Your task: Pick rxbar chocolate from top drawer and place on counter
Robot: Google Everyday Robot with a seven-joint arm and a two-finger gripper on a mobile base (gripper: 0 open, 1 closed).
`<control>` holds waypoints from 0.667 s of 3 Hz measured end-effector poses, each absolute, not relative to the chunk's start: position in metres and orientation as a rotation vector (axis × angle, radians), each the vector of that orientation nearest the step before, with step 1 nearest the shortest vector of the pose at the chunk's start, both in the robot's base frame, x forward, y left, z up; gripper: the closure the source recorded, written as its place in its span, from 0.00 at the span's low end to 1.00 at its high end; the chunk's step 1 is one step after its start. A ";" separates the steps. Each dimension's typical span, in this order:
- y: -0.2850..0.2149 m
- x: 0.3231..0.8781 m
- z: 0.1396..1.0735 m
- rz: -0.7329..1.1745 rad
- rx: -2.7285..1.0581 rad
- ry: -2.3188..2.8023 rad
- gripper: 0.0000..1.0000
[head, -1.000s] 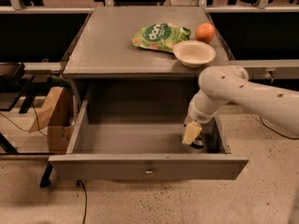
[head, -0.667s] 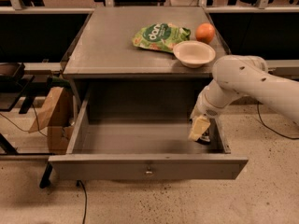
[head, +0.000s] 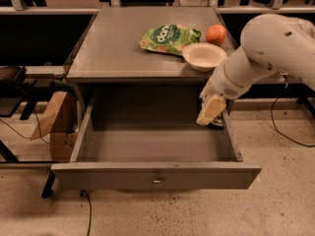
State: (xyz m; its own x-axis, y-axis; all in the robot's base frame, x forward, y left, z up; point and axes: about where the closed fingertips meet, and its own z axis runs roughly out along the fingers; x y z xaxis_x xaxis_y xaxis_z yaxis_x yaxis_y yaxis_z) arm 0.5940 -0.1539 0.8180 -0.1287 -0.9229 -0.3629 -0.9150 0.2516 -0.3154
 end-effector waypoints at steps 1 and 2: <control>-0.111 0.632 0.896 -0.086 -1.541 1.968 1.00; -0.061 0.675 0.928 -0.068 -1.443 1.952 1.00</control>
Offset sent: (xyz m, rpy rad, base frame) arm 0.1302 0.1457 0.1478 0.1993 -0.2209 -0.1506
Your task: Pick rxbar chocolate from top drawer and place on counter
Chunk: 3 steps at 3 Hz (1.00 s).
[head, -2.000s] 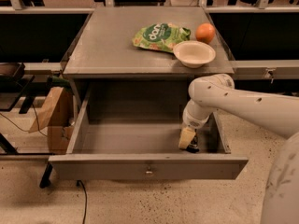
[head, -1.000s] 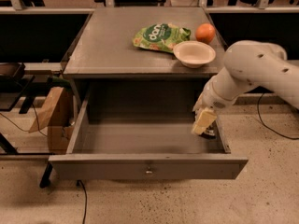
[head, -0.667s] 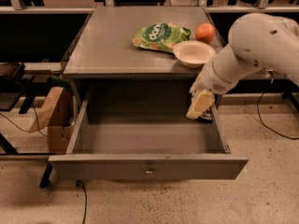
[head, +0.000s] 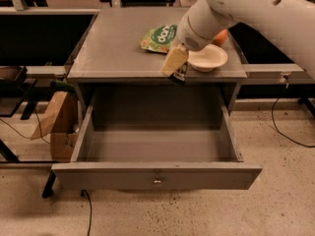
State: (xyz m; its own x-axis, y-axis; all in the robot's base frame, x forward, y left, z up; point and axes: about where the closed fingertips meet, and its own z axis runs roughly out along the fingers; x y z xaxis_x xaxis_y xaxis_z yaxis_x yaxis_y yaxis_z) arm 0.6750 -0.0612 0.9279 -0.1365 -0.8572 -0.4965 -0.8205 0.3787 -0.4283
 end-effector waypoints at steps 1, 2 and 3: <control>-0.024 0.729 0.934 -0.024 -1.340 1.974 1.00; 0.011 0.793 0.919 0.044 -1.200 2.021 1.00; 0.026 0.827 0.910 0.133 -1.103 2.040 1.00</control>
Offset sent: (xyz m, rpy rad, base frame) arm 0.1654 0.0991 -0.0112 0.2255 0.0194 -0.2078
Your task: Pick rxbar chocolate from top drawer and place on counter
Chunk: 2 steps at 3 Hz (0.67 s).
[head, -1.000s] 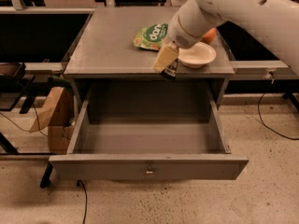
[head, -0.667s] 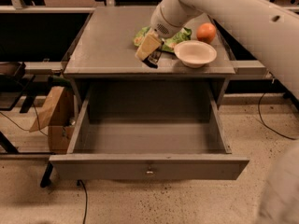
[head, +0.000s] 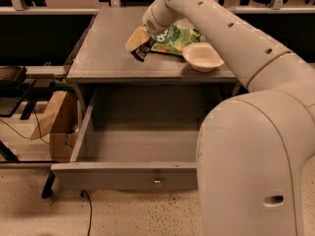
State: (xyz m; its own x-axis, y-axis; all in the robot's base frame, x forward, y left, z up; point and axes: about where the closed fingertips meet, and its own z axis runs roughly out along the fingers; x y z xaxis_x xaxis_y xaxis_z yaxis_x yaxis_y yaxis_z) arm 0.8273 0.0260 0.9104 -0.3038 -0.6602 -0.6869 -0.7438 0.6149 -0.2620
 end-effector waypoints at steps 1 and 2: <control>0.051 0.847 0.917 0.258 -1.003 1.994 0.74; 0.069 0.854 0.924 0.332 -0.955 1.951 0.50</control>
Offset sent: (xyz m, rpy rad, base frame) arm 0.0357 0.0558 0.0291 0.3164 -0.0539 -0.0053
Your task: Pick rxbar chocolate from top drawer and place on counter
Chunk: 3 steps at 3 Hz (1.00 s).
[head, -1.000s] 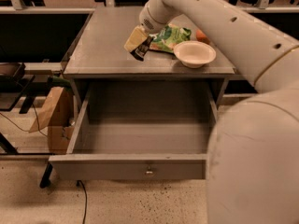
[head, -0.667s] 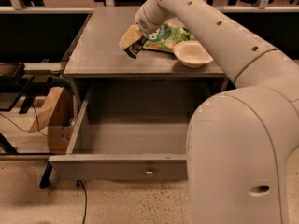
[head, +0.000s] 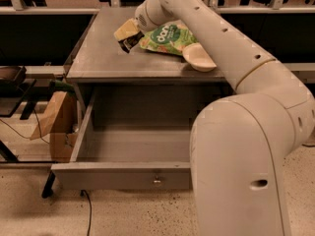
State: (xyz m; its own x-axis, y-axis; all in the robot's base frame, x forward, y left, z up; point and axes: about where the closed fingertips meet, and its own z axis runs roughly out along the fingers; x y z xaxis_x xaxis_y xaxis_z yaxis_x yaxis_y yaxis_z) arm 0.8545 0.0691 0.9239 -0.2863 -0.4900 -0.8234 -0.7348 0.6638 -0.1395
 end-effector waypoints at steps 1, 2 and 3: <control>0.086 0.859 0.906 0.401 -0.969 1.947 0.20; 0.094 0.858 0.888 0.440 -1.001 1.950 0.00; 0.094 0.858 0.888 0.441 -1.001 1.950 0.00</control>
Offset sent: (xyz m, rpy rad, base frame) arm 0.0046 0.0249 -0.0492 0.0520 0.0680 0.1051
